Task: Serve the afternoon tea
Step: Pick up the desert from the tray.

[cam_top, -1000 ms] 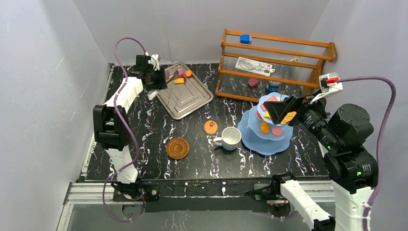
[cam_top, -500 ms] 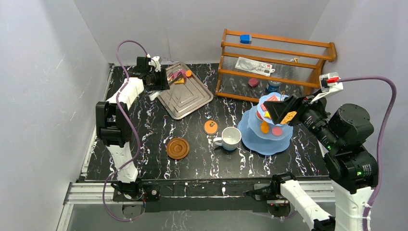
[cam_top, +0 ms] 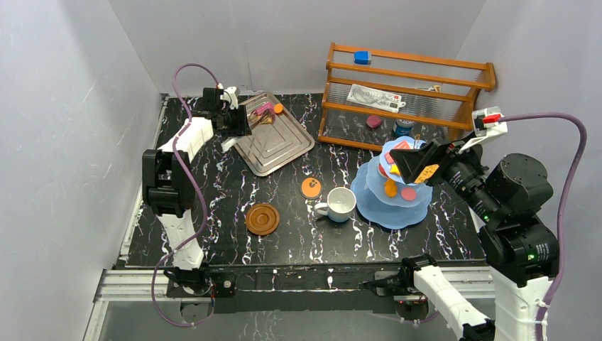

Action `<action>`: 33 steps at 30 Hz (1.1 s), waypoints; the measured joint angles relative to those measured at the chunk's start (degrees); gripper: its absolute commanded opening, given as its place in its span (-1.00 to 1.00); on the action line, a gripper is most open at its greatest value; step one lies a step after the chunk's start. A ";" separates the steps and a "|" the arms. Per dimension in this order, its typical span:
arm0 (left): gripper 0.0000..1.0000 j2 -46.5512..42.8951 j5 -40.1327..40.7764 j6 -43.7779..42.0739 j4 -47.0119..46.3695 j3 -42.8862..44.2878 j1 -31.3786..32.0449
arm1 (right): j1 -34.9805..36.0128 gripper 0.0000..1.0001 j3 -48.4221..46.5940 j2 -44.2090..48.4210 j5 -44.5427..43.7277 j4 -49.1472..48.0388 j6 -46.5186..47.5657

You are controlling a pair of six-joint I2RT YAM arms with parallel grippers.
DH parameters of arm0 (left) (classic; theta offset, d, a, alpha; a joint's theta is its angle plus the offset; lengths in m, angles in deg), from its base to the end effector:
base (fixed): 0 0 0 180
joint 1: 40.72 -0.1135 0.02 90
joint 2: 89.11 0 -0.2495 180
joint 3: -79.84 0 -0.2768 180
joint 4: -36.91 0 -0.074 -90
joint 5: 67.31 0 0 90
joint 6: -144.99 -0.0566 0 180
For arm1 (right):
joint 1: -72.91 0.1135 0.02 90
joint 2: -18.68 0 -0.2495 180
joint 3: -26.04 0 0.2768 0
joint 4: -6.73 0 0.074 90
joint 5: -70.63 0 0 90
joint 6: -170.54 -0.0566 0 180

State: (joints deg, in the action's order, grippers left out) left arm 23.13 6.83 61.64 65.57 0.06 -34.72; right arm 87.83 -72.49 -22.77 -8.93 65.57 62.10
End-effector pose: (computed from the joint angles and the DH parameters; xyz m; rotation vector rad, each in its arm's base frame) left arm 0.4783 -0.0658 0.2031 0.1329 2.2811 -0.4310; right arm 0.1066 0.0390 0.5070 -0.0941 1.6308 0.5953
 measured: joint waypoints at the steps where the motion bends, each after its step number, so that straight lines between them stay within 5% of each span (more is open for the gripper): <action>1: -0.08 0.00 0.02 -0.02 -0.15 -0.04 0.00 | 0.00 0.97 -0.09 0.00 -0.02 0.02 0.09; 33: -0.13 0.74 -0.68 1.44 -2.16 -3.06 -0.04 | 0.00 0.97 -0.37 0.00 -0.22 0.04 0.63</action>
State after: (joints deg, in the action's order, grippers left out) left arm 23.88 6.16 63.08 63.41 -3.00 -34.76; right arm 87.83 -72.86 -22.77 -9.15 65.62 62.74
